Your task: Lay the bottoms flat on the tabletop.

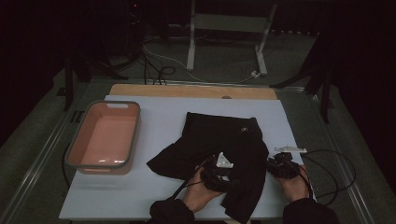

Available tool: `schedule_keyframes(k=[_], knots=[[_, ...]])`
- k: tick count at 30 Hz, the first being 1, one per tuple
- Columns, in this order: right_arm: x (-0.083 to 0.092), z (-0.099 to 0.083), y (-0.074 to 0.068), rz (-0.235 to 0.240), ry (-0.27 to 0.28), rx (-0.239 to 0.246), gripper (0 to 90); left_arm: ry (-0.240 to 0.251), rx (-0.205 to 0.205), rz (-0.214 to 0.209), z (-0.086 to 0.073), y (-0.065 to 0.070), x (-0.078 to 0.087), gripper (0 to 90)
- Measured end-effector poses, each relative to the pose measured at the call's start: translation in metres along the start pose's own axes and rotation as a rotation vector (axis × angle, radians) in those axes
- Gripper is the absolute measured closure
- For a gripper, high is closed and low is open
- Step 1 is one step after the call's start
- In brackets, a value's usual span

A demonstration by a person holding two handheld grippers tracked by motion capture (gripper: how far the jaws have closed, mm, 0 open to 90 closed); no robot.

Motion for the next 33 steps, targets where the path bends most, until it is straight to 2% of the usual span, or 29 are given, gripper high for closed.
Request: schedule_keyframes(k=[2, 3, 4, 5, 7, 9, 11, 15, 16, 17, 18, 19, 21, 25, 33], knots=[[0.002, 0.000, -0.002, 0.012, 0.002, -0.001, 63.6, 0.005, 0.008, 0.009, 0.001, -0.003, -0.001, 47.9], [0.005, -0.002, -0.005, 0.027, 0.001, 0.003, 60.1, 0.008, 0.015, 0.033, 0.002, -0.008, -0.004, 47.1], [0.007, -0.003, -0.007, 0.040, -0.004, 0.005, 59.5, 0.008, 0.015, 0.033, 0.002, -0.008, -0.004, 46.8], [0.009, -0.005, -0.009, 0.046, -0.008, 0.006, 59.0, 0.012, 0.033, 0.051, 0.002, -0.013, -0.006, 46.8], [0.011, -0.009, -0.011, 0.060, -0.015, 0.013, 57.9, 0.011, 0.041, 0.069, 0.004, -0.017, -0.008, 46.8], [0.013, -0.013, -0.015, 0.070, -0.027, 0.017, 56.7, 0.009, 0.054, 0.072, 0.004, -0.019, -0.011, 47.0], [0.014, -0.016, -0.018, 0.081, -0.034, 0.022, 55.3, -0.008, 0.045, 0.078, 0.005, -0.020, -0.015, 47.8], [0.013, -0.020, -0.022, 0.093, -0.049, 0.032, 54.7, -0.029, 0.053, 0.083, 0.004, -0.020, -0.022, 54.3], [0.012, -0.021, -0.023, 0.085, -0.050, 0.048, 59.7, -0.053, 0.052, 0.082, 0.002, -0.020, -0.026, 57.9], [0.012, -0.021, -0.023, 0.085, -0.050, 0.048, 59.7, -0.053, 0.052, 0.082, 0.002, -0.020, -0.026, 63.6], [0.012, -0.020, -0.025, 0.086, -0.060, 0.066, 71.8, -0.064, 0.054, 0.073, 0.000, -0.020, -0.029, 70.3], [0.012, -0.021, -0.025, 0.087, -0.062, 0.078, 79.3, -0.066, 0.047, 0.082, 0.000, -0.019, -0.030, 76.1], [0.013, -0.020, -0.026, 0.091, -0.070, 0.074, 88.5, -0.075, 0.043, 0.080, 0.001, -0.020, -0.029, 88.9], [0.014, -0.020, -0.024, 0.085, -0.065, 0.086, 89.4, -0.069, 0.031, 0.095, 0.003, -0.022, -0.026, 90.0], [0.022, -0.018, -0.001, 0.035, -0.047, 0.043, 89.5, -0.037, 0.055, 0.158, 0.010, -0.038, -0.012, 90.0]])
Point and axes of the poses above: each handheld gripper's, and its own axes: x roughly backward along the jaws, z roughly out of its top, y roughly to its right, the point moved 5 cm from there along -x, roughly forward along the jaws, and after that the axes turned 9 degrees about y, right-handed, at the moved point
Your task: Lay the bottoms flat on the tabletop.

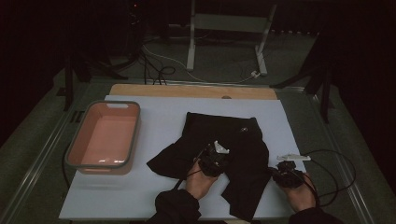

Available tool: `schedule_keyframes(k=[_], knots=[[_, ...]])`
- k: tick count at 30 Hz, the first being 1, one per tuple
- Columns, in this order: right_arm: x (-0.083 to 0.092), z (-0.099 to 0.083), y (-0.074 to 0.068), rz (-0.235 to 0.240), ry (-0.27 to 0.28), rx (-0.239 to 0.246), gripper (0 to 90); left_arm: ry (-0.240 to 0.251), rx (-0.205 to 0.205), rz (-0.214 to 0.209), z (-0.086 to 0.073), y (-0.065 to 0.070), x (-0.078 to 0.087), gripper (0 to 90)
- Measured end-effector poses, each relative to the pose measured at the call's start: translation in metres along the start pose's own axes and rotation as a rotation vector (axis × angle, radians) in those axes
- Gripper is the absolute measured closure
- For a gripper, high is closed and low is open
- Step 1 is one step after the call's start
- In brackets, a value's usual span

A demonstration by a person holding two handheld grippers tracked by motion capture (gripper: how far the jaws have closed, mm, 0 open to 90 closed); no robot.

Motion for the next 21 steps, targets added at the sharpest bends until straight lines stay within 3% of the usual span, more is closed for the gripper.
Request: schedule_keyframes(k=[7, 12, 15, 16, 21], knots=[[0.005, -0.001, 0.014, -0.041, 0.013, -0.026, 89.4, 0.040, 0.038, 0.060, 0.008, -0.017, 0.008, 90.0], [0.004, -0.002, 0.014, -0.037, 0.006, -0.029, 89.1, 0.075, 0.063, 0.048, 0.012, -0.017, 0.010, 89.0], [0.004, -0.002, 0.014, -0.042, 0.008, -0.032, 87.5, 0.084, 0.052, 0.037, 0.013, -0.013, 0.011, 72.1], [0.005, -0.001, 0.016, -0.046, 0.015, -0.038, 79.0, 0.087, 0.046, 0.032, 0.013, -0.011, 0.012, 68.2], [0.009, 0.001, 0.013, -0.028, 0.048, -0.057, 58.9, 0.100, 0.031, 0.012, 0.010, 0.000, 0.019, 58.0]])
Point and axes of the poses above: each handheld gripper's, and its own axes: x roughly backward along the jaws, z roughly out of its top, y roughly to its right, the point moved 5 cm from there along -x, roughly forward along the jaws, and after that the axes turned 9 degrees about y, right-handed, at the moved point
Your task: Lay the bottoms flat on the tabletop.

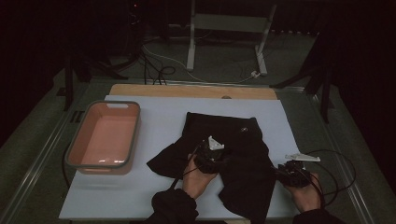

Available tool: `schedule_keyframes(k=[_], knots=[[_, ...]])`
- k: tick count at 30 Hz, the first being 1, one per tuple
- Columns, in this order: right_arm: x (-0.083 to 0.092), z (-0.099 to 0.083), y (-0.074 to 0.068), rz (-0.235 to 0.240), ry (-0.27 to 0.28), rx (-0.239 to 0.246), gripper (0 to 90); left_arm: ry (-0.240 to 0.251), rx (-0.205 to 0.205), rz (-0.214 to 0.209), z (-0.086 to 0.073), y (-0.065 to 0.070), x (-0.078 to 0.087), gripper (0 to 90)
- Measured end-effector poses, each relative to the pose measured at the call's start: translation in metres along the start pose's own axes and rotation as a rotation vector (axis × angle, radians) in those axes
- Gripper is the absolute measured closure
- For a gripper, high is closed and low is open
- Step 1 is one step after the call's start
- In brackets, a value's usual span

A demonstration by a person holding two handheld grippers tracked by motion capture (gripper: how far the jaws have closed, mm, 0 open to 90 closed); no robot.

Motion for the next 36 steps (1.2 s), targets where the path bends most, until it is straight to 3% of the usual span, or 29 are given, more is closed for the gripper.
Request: schedule_keyframes(k=[7, 16, 21, 24, 28, 33, 36], knots=[[-0.004, -0.004, 0.000, 0.007, -0.019, -0.017, 49.3, -0.041, -0.027, -0.024, -0.013, 0.011, 0.000, 55.1], [-0.009, -0.007, 0.002, 0.008, -0.033, -0.015, 48.5, -0.102, -0.036, -0.029, -0.031, 0.016, -0.005, 52.4], [-0.012, -0.008, 0.002, 0.003, -0.043, -0.013, 49.9, -0.120, -0.035, -0.032, -0.035, 0.018, -0.008, 46.7], [-0.013, -0.007, 0.003, 0.000, -0.041, -0.007, 52.4, -0.123, -0.038, -0.035, -0.036, 0.020, -0.009, 47.6], [-0.013, -0.007, 0.003, 0.013, -0.044, -0.003, 61.4, -0.140, -0.032, -0.061, -0.037, 0.022, -0.009, 56.7], [-0.012, -0.007, 0.000, 0.025, -0.057, 0.018, 76.1, -0.167, -0.053, -0.105, -0.040, 0.028, -0.008, 85.7], [-0.011, -0.008, 0.001, 0.024, -0.058, 0.021, 84.7, -0.148, -0.074, -0.114, -0.038, 0.032, -0.004, 87.8]])
Point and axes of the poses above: each handheld gripper's, and its own axes: x roughly backward along the jaws, z roughly out of its top, y roughly to its right, the point moved 5 cm from there along -x, roughly forward along the jaws, and after that the axes turned 9 degrees about y, right-handed, at the moved point
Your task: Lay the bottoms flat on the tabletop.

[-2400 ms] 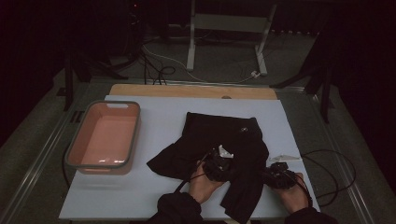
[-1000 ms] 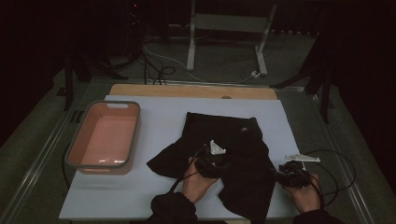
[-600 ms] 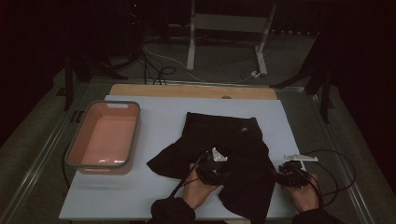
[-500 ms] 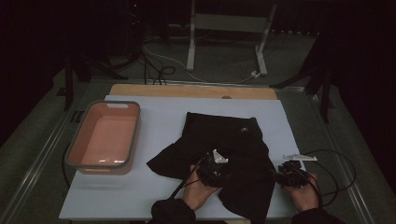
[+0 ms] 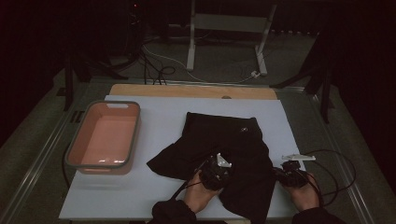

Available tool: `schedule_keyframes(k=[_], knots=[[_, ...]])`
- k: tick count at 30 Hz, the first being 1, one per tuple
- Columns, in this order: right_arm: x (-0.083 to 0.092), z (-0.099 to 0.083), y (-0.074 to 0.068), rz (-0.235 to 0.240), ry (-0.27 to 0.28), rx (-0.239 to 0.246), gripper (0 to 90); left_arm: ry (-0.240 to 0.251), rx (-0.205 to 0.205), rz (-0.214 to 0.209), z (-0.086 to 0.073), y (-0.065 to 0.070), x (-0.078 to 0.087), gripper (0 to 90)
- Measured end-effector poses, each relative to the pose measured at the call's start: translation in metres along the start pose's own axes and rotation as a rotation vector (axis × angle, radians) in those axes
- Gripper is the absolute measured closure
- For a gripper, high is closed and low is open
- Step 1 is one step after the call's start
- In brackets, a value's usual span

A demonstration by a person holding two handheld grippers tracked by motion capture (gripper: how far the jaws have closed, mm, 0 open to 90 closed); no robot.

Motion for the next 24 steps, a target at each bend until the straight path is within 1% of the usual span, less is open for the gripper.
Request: schedule_keyframes(k=[1, 2, 4, 7, 8, 10, 11, 13, 14, 16, 18, 20, 22, 24], knots=[[0.000, 0.000, 0.000, -0.003, -0.003, -0.002, 86.2, 0.007, -0.012, 0.006, 0.001, 0.000, 0.002, 87.9], [0.001, 0.000, 0.000, 0.005, -0.005, -0.004, 87.2, 0.016, -0.019, 0.014, 0.003, 0.000, 0.005, 87.9], [0.000, 0.000, 0.000, 0.005, -0.002, -0.003, 87.9, 0.033, -0.015, 0.023, 0.006, -0.004, 0.010, 88.0], [0.001, 0.000, -0.001, 0.010, -0.002, 0.008, 88.4, 0.060, 0.011, 0.054, 0.010, -0.015, 0.016, 88.0], [0.001, 0.000, -0.001, 0.012, -0.002, 0.008, 88.7, 0.067, 0.022, 0.058, 0.011, -0.018, 0.018, 88.0], [0.001, 0.000, -0.002, 0.016, -0.001, 0.012, 88.9, 0.070, 0.038, 0.055, 0.012, -0.021, 0.020, 88.0], [0.001, 0.001, -0.003, 0.016, 0.001, 0.015, 88.8, 0.069, 0.039, 0.050, 0.012, -0.021, 0.021, 88.0], [0.001, 0.001, -0.003, 0.010, 0.004, 0.013, 88.0, 0.067, 0.043, 0.023, 0.011, -0.017, 0.021, 87.9], [0.002, 0.001, -0.003, 0.003, 0.008, 0.010, 84.2, 0.062, 0.035, 0.020, 0.011, -0.015, 0.021, 87.9], [0.003, 0.001, -0.002, -0.004, 0.019, 0.003, 71.3, 0.065, 0.037, 0.006, 0.010, -0.012, 0.021, 87.7], [0.005, 0.001, -0.002, 0.005, 0.027, -0.012, 62.8, 0.068, 0.034, 0.011, 0.010, -0.012, 0.021, 87.7], [0.007, 0.000, -0.005, 0.014, 0.030, -0.021, 59.6, 0.074, 0.044, 0.014, 0.011, -0.014, 0.022, 87.6], [0.010, -0.002, -0.010, 0.027, 0.031, -0.018, 58.2, 0.074, 0.052, 0.015, 0.012, -0.016, 0.022, 87.6], [0.013, -0.004, -0.014, 0.043, 0.032, -0.014, 57.6, 0.071, 0.049, 0.017, 0.012, -0.016, 0.021, 87.6]])
Point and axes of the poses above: each handheld gripper's, and its own axes: x roughly backward along the jaws, z roughly out of its top, y roughly to its right, the point moved 5 cm from there along -x, roughly forward along the jaws, and after that the axes turned 9 degrees about y, right-handed, at the moved point
